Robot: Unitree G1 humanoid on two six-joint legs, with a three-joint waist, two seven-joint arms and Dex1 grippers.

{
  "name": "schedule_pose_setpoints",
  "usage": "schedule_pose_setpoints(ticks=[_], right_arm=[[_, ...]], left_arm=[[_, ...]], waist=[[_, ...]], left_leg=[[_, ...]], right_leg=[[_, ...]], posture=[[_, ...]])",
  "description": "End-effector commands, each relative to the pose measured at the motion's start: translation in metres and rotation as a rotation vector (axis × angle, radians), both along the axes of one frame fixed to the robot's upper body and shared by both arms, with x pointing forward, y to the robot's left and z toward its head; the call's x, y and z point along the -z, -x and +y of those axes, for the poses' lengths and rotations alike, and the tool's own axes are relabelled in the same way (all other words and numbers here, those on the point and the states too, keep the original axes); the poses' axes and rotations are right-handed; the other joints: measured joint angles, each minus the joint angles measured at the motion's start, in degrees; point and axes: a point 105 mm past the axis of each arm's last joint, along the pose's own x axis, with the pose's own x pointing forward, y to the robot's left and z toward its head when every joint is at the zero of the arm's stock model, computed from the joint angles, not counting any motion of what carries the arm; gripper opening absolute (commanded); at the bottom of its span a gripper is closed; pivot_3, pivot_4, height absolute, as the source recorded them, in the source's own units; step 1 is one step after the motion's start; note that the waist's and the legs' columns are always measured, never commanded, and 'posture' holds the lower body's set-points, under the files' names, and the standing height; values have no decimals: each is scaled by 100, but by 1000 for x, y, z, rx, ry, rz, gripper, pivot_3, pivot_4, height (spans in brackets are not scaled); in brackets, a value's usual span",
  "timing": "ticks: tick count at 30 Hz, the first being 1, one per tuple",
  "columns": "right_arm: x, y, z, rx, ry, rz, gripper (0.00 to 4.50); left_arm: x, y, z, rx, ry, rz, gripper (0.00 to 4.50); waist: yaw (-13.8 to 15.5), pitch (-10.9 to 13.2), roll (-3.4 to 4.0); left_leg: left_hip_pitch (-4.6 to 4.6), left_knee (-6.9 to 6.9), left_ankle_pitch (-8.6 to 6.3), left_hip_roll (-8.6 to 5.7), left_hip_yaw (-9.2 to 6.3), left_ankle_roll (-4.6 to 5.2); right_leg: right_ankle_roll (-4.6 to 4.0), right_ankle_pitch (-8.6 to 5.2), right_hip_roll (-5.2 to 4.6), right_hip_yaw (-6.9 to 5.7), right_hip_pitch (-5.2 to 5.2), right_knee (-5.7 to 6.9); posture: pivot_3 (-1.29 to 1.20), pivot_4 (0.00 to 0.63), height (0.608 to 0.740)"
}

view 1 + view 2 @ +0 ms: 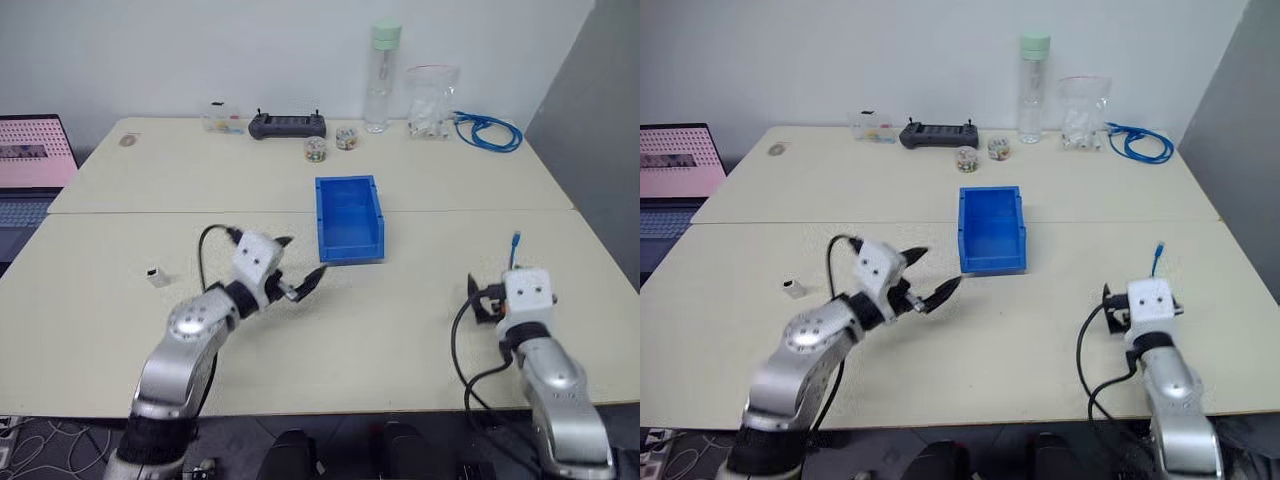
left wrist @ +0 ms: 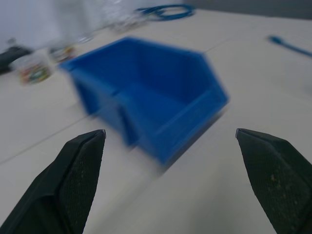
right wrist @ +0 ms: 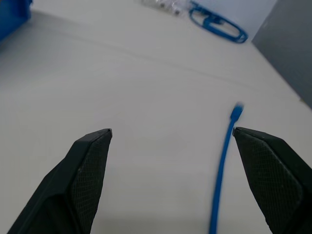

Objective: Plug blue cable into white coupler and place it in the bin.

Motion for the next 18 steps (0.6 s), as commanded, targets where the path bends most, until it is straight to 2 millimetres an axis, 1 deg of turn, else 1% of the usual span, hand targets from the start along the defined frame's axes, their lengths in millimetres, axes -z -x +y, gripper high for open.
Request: schedule_pose_setpoints(ticks=[1, 3, 4, 6, 10, 13, 14, 18], right_arm=[[4, -25, -32, 24, 15, 99, 4208], [9, -41, -50, 64, -29, 152, 4208], [10, -47, -53, 59, -33, 167, 4208], [13, -58, -60, 49, -7, 197, 4208], [18, -73, -72, 60, -58, 241, 4208], [15, -87, -79, 105, -255, 219, 4208], [15, -89, -80, 110, -283, 219, 4208], [23, -94, -77, 95, -291, 245, 4208]], left_arm=[[-18, 12, -52, 352, -57, -52, 4500], [-21, -3, -68, 372, -59, -67, 4500], [-21, -9, -73, 369, -56, -71, 4500], [-17, -16, -81, 396, -68, -72, 4500], [-11, -18, -90, 457, -87, -61, 4500], [-11, -18, -95, 482, -90, -65, 4500], [-12, -18, -95, 487, -87, -65, 4500], [-15, -17, -93, 491, -78, -63, 4500]], waist=[[0, 2, 3], [0, 2, 2], [1, 2, 2], [-16, 3, 4], [-123, 5, 8], [-141, 7, 9], [-135, 7, 8], [-136, 7, 8]], left_leg=[[-2, 2, 1, -2, 12, 2], [5, -2, 0, 0, 23, 3], [4, -3, -1, 0, 25, 4], [3, -3, -2, 0, 32, 7], [3, -6, -6, 10, 55, 13], [3, 0, -6, 11, 66, 14], [3, 0, -6, 9, 67, 15], [3, 4, -4, 8, 68, 18]], right_leg=[[4, 3, -1, 4, -1, 0], [-9, 9, -3, 13, 3, -3], [-15, 13, -3, 14, 2, -4], [-26, 19, -3, 19, -2, -4], [-27, 20, -3, 23, -5, -1], [-26, 21, -6, 25, -4, 2], [-22, 24, -6, 30, -5, 2], [-19, 26, -8, 34, -4, 3]], posture=[[0, 150, 740], [0, 150, 740], [0, 150, 740], [0, 150, 740], [0, 150, 740], [0, 150, 740], [0, 150, 740], [0, 150, 740]])
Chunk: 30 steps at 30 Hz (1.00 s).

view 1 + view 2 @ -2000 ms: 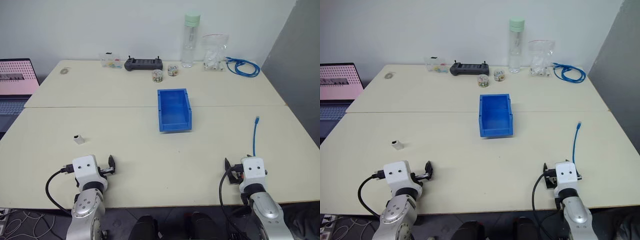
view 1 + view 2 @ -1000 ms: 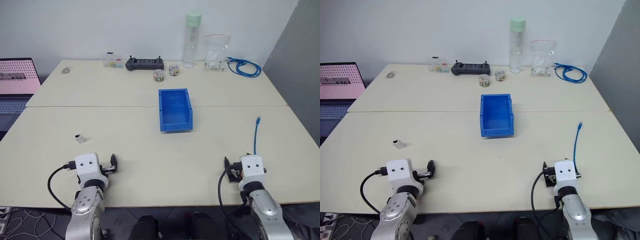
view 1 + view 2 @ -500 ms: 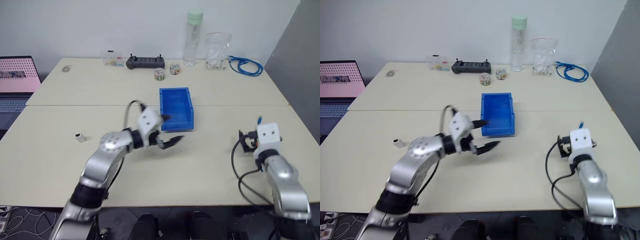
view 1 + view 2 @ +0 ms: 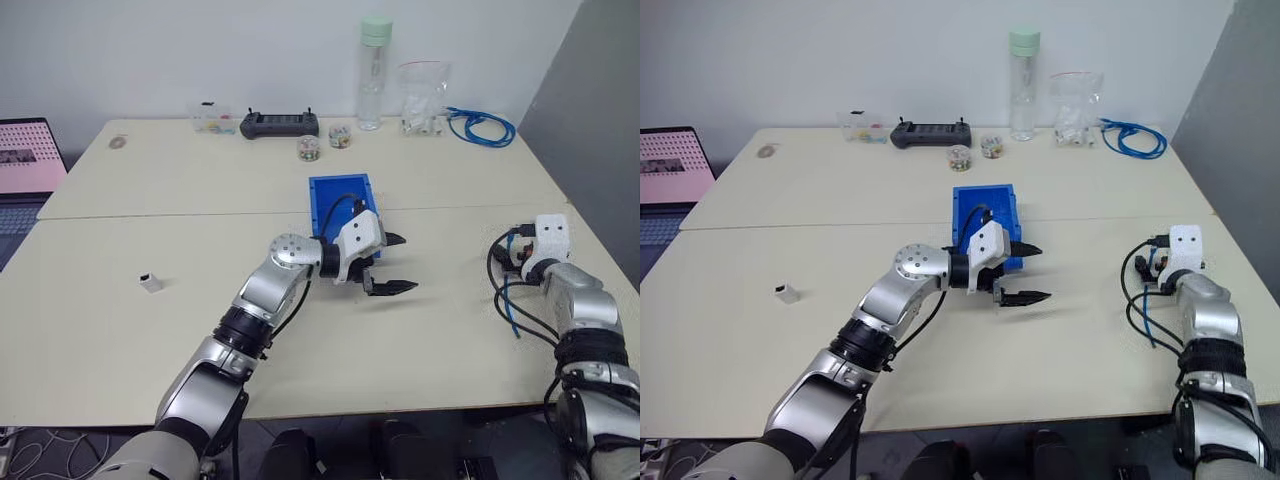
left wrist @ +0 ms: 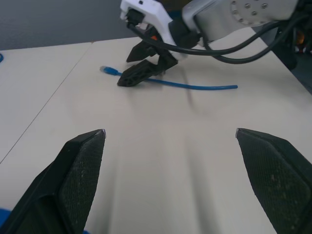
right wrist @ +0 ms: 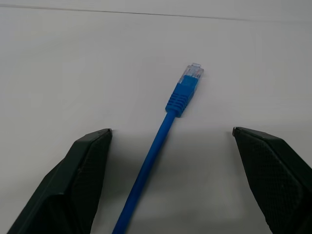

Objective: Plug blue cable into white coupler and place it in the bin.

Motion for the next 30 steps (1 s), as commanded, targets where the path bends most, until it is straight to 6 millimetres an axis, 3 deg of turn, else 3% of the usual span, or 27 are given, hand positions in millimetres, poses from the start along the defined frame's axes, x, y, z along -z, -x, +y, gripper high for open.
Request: schedule_pose_setpoints(ticks=[1, 9, 20, 27, 30], right_arm=[[3, -3, 1, -20, 1, -6, 4208], [36, 5, 9, -60, -19, 45, 2609], [47, 11, -5, 44, -120, 57, 75], [29, 6, 4, -27, -105, 14, 28], [8, 8, 31, -226, -73, -19, 28]], left_arm=[[-18, 0, -1, 13, 36, -46, 4500], [-14, -10, 4, -61, 24, -78, 4500], [-9, -5, -2, -65, 10, -110, 4500], [-9, -1, 4, -55, 11, -98, 4500], [-10, 2, 13, -62, 12, -110, 4500]], waist=[[-6, 0, 0], [-8, -2, -1], [18, -10, -13], [17, -10, -14], [15, -10, -13]], left_leg=[[0, 0, 0, 0, 0, 0], [6, 3, 0, 1, 1, 0], [9, 8, 1, -1, 1, 2], [9, 8, 2, 0, -1, 3], [4, 4, 1, 0, -10, 2]], right_leg=[[0, 0, 0, 1, 0, 0], [4, 2, 0, 4, 5, 3], [8, 5, -6, 4, 13, 1], [7, 6, -8, 4, 13, 2], [7, 5, -8, 4, 11, 2]], posture=[[0, 150, 740], [0, 150, 740], [0, 150, 740], [0, 150, 740], [0, 150, 740]])
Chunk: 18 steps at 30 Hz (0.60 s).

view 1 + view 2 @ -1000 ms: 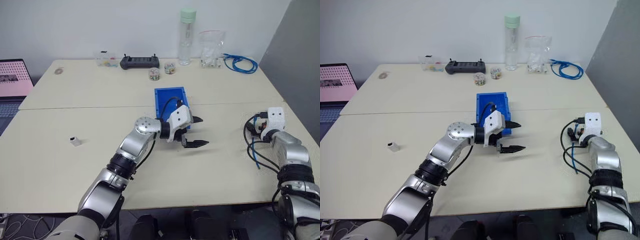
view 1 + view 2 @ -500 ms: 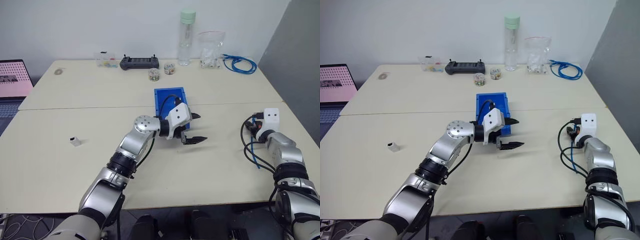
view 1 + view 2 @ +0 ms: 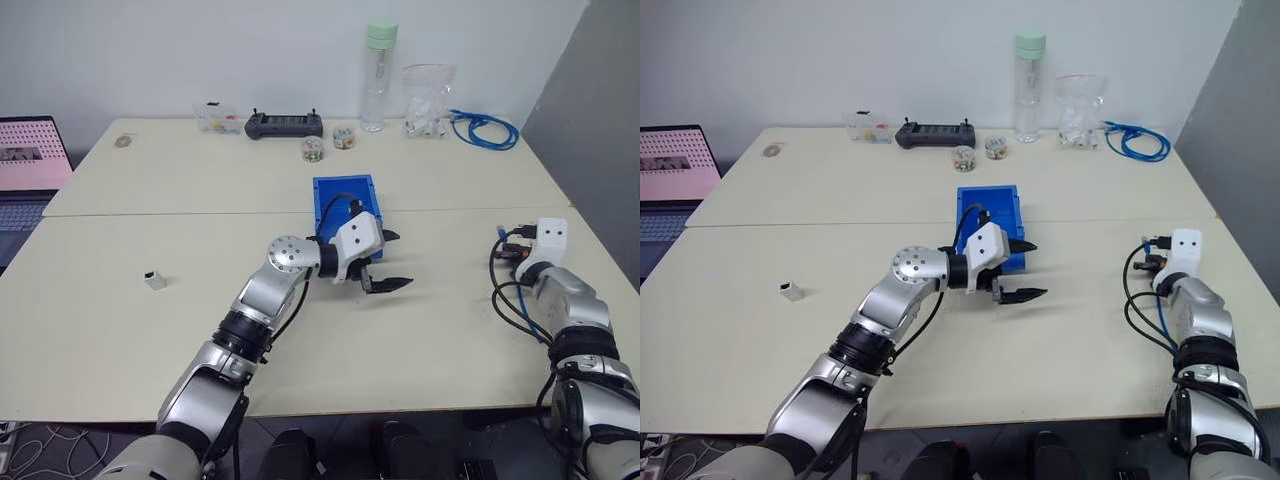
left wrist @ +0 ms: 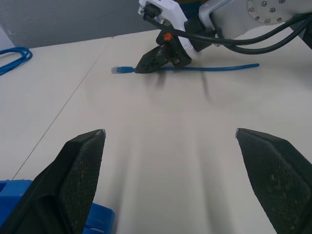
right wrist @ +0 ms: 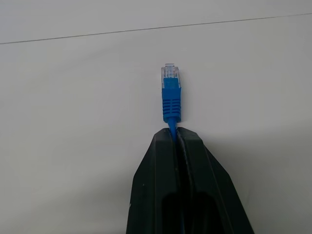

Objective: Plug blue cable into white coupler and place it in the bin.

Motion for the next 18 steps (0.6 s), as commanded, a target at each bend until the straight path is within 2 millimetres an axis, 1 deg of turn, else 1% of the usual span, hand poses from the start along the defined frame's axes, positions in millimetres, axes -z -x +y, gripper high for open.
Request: schedule_pose_setpoints(ticks=[1, 3, 4, 6, 8, 10, 11, 12, 14, 16, 18], right_arm=[[-11, 12, 39, -271, 25, 12, 28], [-28, 28, 72, -499, 63, -7, 28], [-34, 36, 84, -589, 88, -9, 28], [-40, 62, 110, -835, 193, 10, 28], [-41, 88, 131, -1066, 292, 36, 28], [-44, 101, 148, -1205, 320, 41, 28], [-45, 105, 158, -1261, 319, 38, 28], [-45, 108, 173, -1322, 297, 28, 28], [-45, 111, 202, -1420, 241, 13, 28], [-43, 108, 231, -1488, 225, -27, 28], [-40, 104, 260, -1548, 200, -46, 28]], left_arm=[[-15, 8, 10, 10, 30, -52, 4500], [-13, 16, 25, 4, 24, -50, 4500], [-11, 20, 33, -4, 17, -45, 4500], [-2, 30, 54, -28, -20, -43, 4500], [5, 47, 79, -64, -24, -7, 4500], [8, 62, 97, -113, -5, 10, 4500], [10, 69, 106, -151, 16, 28, 4500], [15, 76, 117, -226, 40, 45, 4500], [31, 95, 132, -354, 48, 110, 4500], [42, 117, 136, -459, 65, 155, 4500], [46, 136, 137, -570, 109, 181, 4500]], waist=[[-4, 1, 2], [-44, 8, 16], [-53, 10, 22], [-69, 23, 44], [-71, 36, 64], [-73, 39, 62], [-64, 41, 58], [-44, 43, 55], [-66, 46, 46], [-37, 52, 42], [-24, 56, 35]], left_leg=[[-2, -2, 0, 1, -2, 0], [-8, -4, 0, 8, -9, -1], [-9, -9, 0, 8, -11, -1], [-4, -10, -1, 7, -21, 0], [-3, -10, -1, 5, -30, -1], [2, -10, -1, 8, -37, -1], [0, -6, -1, 9, -45, -1], [0, -5, -1, 9, -47, -1], [2, -2, -1, 10, -46, -1], [4, -3, -1, 12, -48, -1], [0, -3, -1, 11, -55, -1]], right_leg=[[0, 0, -1, 1, -3, 0], [-2, -1, -16, 0, -8, 0], [-2, -1, -16, 0, -15, 0], [-4, -2, -11, -1, -16, 4], [-3, -3, -11, -4, -16, 5], [22, -19, -11, -8, -12, 4], [23, -21, -12, -13, -10, 1], [23, -21, -12, -14, -8, -2], [25, -22, -17, -13, -5, -5], [23, -22, -18, -13, -5, -4], [20, -23, -18, -17, -8, -3]], posture=[[0, 150, 740], [0, 150, 740], [0, 150, 740], [0, 150, 740], [0, 150, 740], [0, 150, 740], [0, 150, 740], [0, 150, 740], [0, 150, 740], [0, 150, 740], [0, 150, 740]])
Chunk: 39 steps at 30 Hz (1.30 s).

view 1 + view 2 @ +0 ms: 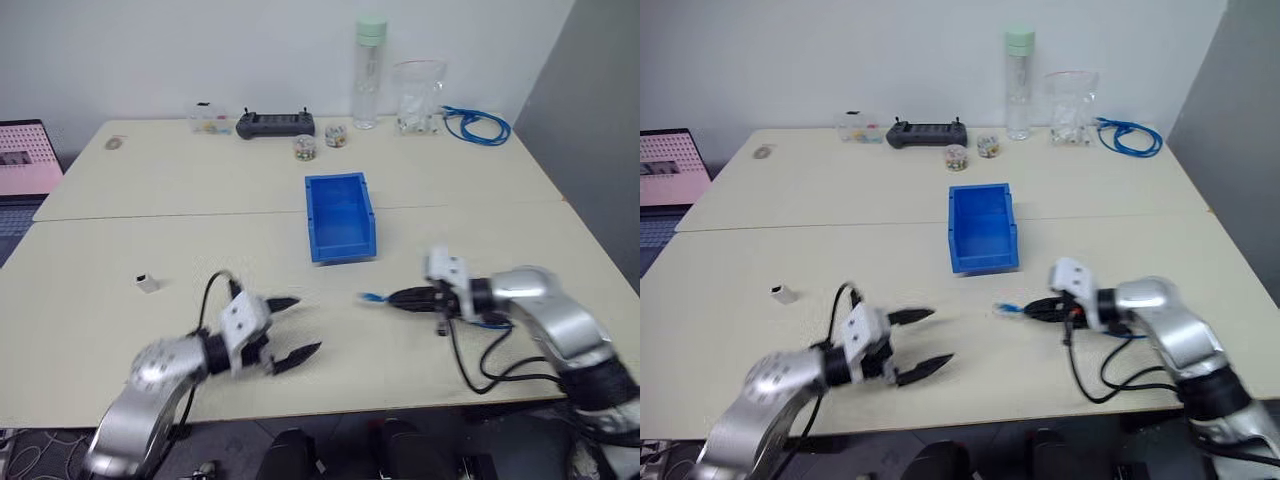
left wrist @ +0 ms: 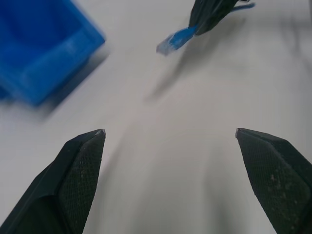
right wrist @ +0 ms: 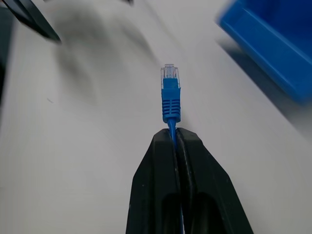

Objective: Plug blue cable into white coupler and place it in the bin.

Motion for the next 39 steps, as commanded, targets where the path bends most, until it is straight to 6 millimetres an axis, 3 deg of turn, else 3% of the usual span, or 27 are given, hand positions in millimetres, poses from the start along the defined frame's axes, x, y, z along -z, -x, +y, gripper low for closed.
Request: schedule_pose_setpoints(ticks=[1, 4, 10, 16, 18, 22, 26, 28, 30, 33, 39], right_arm=[[-2, -6, 49, -131, -28, -34, 28], [13, -7, 69, -203, 5, -34, 28], [41, -5, 72, -262, 71, -12, 28], [54, -4, 70, -264, 66, 24, 1459], [49, -6, 65, -208, 29, 24, 1988], [24, -3, 45, -107, -50, -20, 2820], [-21, 7, 26, 8, -185, -82, 3874], [-33, 18, 19, 39, -219, -93, 4334], [-37, 31, 11, 54, -222, -92, 4334], [-32, 49, 0, 108, -207, -72, 4334], [-13, 55, -28, 277, -143, -57, 4334]], left_arm=[[-11, 31, -5, -187, 63, -45, 4500], [0, 55, 7, -355, 86, 4, 4500], [18, 77, 25, -493, 34, 22, 4500], [17, 77, 18, -468, 38, 15, 4500], [16, 65, 15, -393, 6, 10, 4500], [-1, 18, 13, -157, -68, -78, 4500], [-20, -17, 15, 65, -178, -162, 4500], [-23, -26, 17, 137, -190, -141, 4500], [-16, -31, 20, 218, -218, -89, 4500], [10, -30, 31, 351, -310, 34, 4500], [39, -36, 47, 435, -390, 77, 4500]], waist=[[15, 2, -5], [88, 5, -15], [157, 8, -14], [35, 11, -20], [22, 11, -20], [174, 21, -2], [115, 22, -3], [48, 22, -4], [27, 22, -4], [35, 23, -4], [25, 24, -12]], left_leg=[[-1, 0, 0, -1, 0, 0], [-4, 2, -1, -7, -8, -1], [-5, 0, -1, -13, -3, -1], [1, -4, -1, -4, 1, -1], [4, -4, -1, -3, 0, -1], [0, 0, 0, -13, -31, -1], [-5, 1, 0, -8, -19, -4], [-6, -3, -1, -7, -15, -5], [-8, -7, -4, -11, -29, -9], [-8, -14, -6, -9, -34, -12], [0, -4, -6, -9, -24, -11]], right_leg=[[-11, 6, -2, 1, 0, -1], [-29, 16, -12, -8, 3, -9], [-43, -18, -17, -15, 3, -20], [-31, -15, -7, -16, 1, -2], [-31, -15, -6, -17, 2, 2], [-30, -17, 0, -43, 3, 13], [-48, 0, 4, -38, 0, 12], [-61, 8, 2, -29, -2, 10], [-60, 7, 1, -26, -3, 10], [-60, 0, 3, -33, -3, 6], [-31, -16, 2, -24, 2, 6]], posture=[[0, 150, 740], [0, 150, 740], [0, 150, 740], [0, 150, 740], [0, 150, 740], [0, 150, 740], [0, 150, 740], [0, 150, 740], [0, 150, 740], [0, 150, 740], [0, 150, 740]])
